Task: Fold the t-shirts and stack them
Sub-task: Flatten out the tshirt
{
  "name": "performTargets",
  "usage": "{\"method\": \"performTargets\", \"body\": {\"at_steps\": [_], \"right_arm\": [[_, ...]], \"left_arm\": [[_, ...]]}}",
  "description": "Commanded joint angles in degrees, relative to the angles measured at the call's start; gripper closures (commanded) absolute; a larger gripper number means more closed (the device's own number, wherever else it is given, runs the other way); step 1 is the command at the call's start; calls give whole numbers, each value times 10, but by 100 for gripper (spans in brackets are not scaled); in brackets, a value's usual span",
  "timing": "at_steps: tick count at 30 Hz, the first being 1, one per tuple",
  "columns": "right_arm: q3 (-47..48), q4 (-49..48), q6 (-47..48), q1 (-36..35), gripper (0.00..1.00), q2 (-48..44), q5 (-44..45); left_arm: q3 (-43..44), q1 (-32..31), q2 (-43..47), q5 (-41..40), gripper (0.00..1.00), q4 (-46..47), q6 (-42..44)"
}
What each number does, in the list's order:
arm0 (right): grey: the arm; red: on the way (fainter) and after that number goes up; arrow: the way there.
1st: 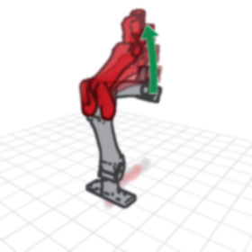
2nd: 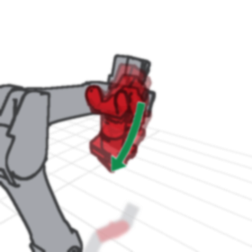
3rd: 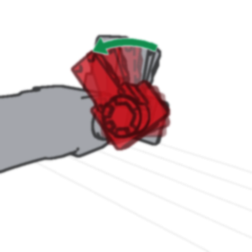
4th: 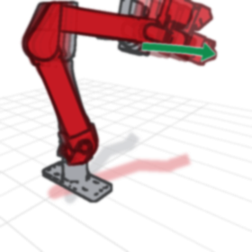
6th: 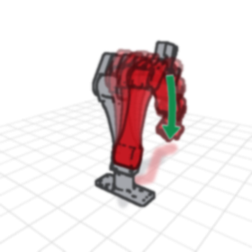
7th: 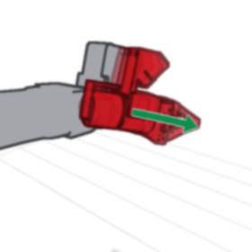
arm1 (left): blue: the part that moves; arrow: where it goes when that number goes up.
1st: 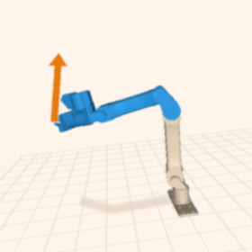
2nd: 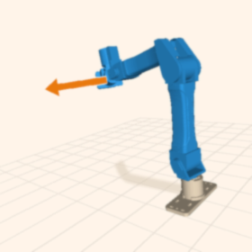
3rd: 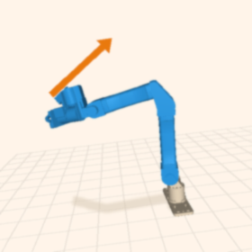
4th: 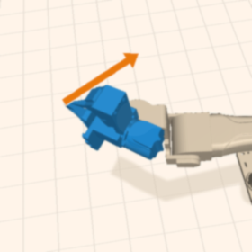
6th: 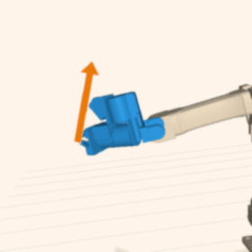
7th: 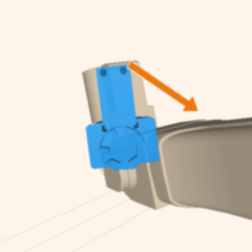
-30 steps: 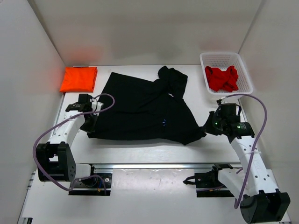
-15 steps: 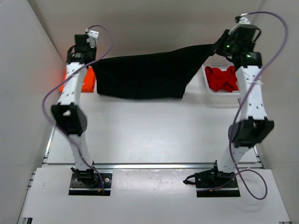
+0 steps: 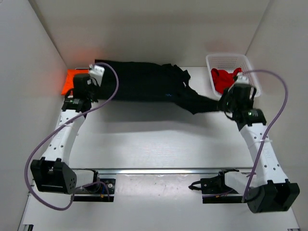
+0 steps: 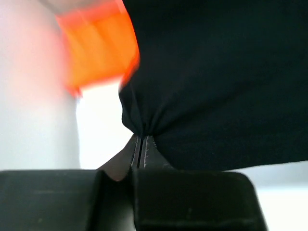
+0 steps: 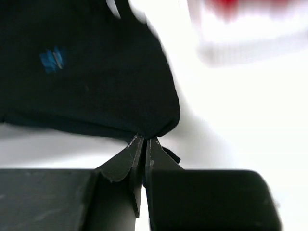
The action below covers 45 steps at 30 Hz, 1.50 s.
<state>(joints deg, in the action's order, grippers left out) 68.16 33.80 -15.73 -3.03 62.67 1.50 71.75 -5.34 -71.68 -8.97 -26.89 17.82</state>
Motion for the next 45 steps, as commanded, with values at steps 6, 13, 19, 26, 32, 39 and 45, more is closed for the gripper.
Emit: {"method": "performTargets", "body": {"at_steps": [6,13,19,26,32,39,45], "right_arm": [[-235,119,-115,-85,100,-131,-9],[-341,174,-180,-19,100,-216,-124],[-277,206,-142,52,100,-185,-160],[-162,362,-152,36,100,-220,-108],[35,437,-125,82,100,-213,-109],[-55,371,-105,100,100,-178,-152],[-153,191,-104,-19,100,-108,-178]], "left_arm": [[-197,2,15,27,100,-193,24],[-278,26,15,1,100,-257,37],[-236,33,8,-21,100,-273,41],[-243,53,49,-47,100,-337,80],[-235,99,87,-67,100,-369,97],[-253,92,80,-64,100,-349,67],[-251,88,49,-119,100,-259,61]]}}
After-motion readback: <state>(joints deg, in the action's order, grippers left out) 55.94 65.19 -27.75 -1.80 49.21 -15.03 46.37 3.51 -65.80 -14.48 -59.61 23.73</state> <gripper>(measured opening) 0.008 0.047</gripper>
